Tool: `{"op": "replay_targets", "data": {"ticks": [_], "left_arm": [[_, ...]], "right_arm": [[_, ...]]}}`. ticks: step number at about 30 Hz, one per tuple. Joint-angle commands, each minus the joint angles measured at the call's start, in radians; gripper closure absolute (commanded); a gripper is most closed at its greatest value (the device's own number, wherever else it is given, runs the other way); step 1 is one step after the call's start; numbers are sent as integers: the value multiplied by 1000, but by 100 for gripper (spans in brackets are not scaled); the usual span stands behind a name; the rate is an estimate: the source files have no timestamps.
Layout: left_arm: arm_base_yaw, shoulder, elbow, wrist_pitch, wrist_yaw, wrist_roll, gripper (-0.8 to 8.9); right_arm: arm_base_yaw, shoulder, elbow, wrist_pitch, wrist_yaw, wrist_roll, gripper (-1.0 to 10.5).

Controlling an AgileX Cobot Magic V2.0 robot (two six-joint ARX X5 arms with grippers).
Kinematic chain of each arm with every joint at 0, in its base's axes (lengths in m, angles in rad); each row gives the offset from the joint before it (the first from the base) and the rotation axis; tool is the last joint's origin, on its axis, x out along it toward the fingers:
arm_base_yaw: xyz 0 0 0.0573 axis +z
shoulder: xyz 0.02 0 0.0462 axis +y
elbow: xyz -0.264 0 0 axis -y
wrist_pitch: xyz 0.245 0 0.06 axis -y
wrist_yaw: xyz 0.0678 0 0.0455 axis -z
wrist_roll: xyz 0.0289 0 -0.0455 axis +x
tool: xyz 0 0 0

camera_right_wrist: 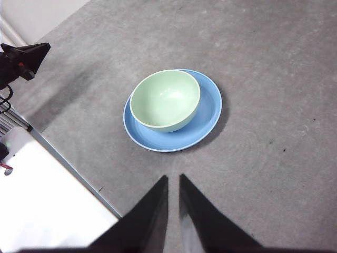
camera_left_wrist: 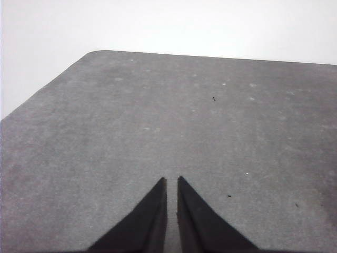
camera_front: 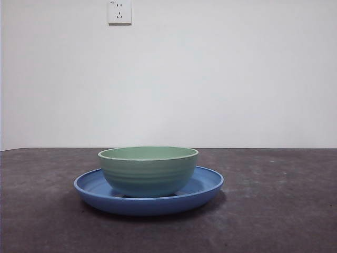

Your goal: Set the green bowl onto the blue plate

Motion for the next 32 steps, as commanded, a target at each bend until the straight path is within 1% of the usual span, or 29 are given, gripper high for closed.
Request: {"op": "replay_targets", "data": {"ticks": [1,13,16,17,18,21,24,26,28,30,32], "left_arm": [[1,-2,-21,-6,-5,2,782],[1,-2,-21,-6,-5,2,782],[1,-2,-21,-6,-5,2,782],[1,-2,-21,-6,-5,2,782],[1,-2,-21,-6,-5,2,782],[1,-2,-21,-6,-5,2,782],[1,-2,-21,-6,-5,2,782],[1,-2,-21,-6,-5,2,782],[1,-2,-21,-6,-5,2,782],[1,-2,-21,-6,-5,2,782],[1,-2,-21,-6,-5,2,782]], "right_arm": [[2,6,8,10,-3,-11,914],[0,6,8,10,-2,-11,914],[-51,-20,0,19,-3,-13,914],[-80,-38,-12,34,-3,-26,914],[-115,-63,-35,71,-3,-52,914],[-205,-147,-155,262,7,-61,914],[-273,-247,-352,575,59,-63,914],[-297,-317,-499,786,68,-63,914],[-306,-375,-625,932,75,-61,914],[-306,-426,-732,1036,126,-60,914],[-306,-466,-827,1100,216,-57,914]]}}
